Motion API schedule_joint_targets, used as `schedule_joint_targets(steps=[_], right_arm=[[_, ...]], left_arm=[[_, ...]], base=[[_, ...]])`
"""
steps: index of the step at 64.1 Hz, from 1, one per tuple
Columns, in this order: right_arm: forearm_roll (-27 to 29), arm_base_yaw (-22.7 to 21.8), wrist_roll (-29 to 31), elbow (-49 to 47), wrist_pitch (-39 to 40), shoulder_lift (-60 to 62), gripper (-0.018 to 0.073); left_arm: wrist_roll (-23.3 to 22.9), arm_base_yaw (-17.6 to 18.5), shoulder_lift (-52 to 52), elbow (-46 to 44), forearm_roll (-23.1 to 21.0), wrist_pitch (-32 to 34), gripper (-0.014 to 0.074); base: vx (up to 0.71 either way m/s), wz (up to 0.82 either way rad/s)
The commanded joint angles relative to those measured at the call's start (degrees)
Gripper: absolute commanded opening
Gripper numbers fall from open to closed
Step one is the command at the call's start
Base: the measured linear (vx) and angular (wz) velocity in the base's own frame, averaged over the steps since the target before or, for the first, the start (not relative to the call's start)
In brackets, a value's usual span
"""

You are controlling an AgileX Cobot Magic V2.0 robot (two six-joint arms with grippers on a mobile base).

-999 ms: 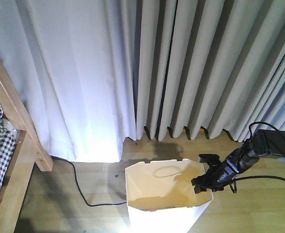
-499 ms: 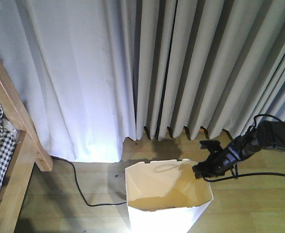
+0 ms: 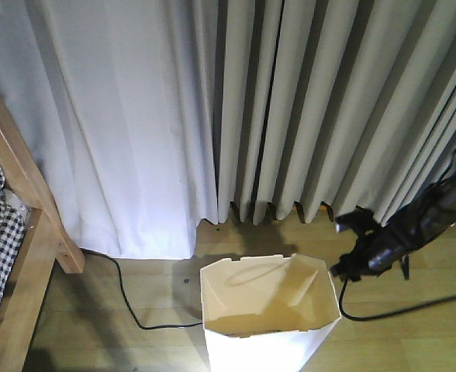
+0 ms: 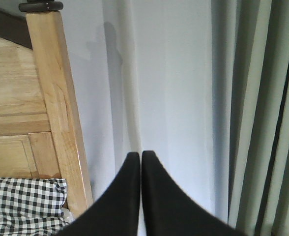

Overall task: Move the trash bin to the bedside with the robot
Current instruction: 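Open the right gripper and lift it away from the bin rim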

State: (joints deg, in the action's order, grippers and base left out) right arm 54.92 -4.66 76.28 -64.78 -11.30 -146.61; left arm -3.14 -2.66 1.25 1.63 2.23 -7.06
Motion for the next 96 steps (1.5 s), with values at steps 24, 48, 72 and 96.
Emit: schedule_joint_targets(steps=[24,48,72,96], right_arm=[[8.79,-0.23,0.78,18.84,-1.00,48.55,0.0416],[14.38,-0.23,-1.26,28.38,0.67,84.66,0.0416],[17.69,-0.23,-2.17,41.27,0.39,114.11,0.0416],[18.59,-0.23,-2.16,50.95,5.33,130.14,0.0412]], left_arm=[[-0.25,-0.01,0.30,-1.19,-0.26,4.14,-0.0006],[-0.25,-0.01,0.30,-1.19,-0.26,4.14,-0.0006],[-0.25,-0.01,0.30,-1.19,-0.26,4.14,-0.0006],[-0.25,-0.01,0.30,-1.19,-0.26,4.14,-0.0006]], base=[[0.00,0.00],[0.00,0.00],[0.00,0.00],[0.00,0.00]])
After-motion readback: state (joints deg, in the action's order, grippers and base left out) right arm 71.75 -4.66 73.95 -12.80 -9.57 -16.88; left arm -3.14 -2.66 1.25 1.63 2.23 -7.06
